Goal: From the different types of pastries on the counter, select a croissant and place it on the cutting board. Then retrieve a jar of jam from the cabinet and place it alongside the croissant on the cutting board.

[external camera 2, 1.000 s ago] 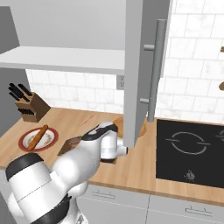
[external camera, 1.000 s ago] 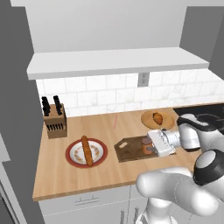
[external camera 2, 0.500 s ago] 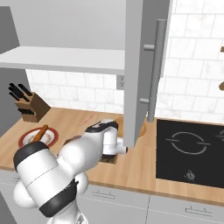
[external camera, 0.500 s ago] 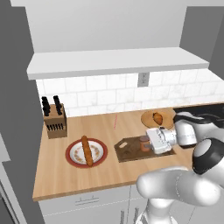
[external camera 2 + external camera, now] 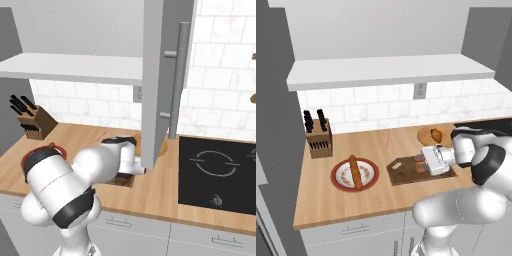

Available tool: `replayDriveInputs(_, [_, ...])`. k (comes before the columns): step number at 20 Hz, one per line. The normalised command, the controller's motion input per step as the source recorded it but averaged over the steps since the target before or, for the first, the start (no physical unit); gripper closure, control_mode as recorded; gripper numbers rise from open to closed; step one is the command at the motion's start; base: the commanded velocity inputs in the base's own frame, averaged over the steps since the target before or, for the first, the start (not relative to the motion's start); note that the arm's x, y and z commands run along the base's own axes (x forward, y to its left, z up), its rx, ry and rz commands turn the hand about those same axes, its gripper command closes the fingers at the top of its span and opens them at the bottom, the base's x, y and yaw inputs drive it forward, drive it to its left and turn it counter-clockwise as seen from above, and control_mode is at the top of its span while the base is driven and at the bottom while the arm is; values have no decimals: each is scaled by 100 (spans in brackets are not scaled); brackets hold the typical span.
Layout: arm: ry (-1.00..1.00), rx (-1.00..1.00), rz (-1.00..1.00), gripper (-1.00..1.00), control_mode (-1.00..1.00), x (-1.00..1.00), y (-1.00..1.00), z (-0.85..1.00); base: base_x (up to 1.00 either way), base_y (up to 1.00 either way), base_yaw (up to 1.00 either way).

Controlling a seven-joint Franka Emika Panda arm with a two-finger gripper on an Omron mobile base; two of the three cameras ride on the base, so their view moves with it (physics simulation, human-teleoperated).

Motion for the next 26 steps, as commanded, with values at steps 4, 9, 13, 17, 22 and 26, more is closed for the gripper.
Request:
replayDriveInputs(4, [0,0,0,100,-100,8,0,-5,0,0,0])
replayDriveInputs(9, [0,-1,0,100,-100,9,0,-25,0,0,0])
replayDriveInputs(13, [0,-4,0,100,-100,9,0,-35,0,0,0])
replayDriveInputs(17, [0,-1,0,100,-100,26,0,-8,0,0,0])
replayDriveInputs(22, [0,-2,0,100,-100,29,0,-4,0,0,0])
replayDriveInputs(26, [0,-6,0,100,-100,24,0,-18,0,0,0])
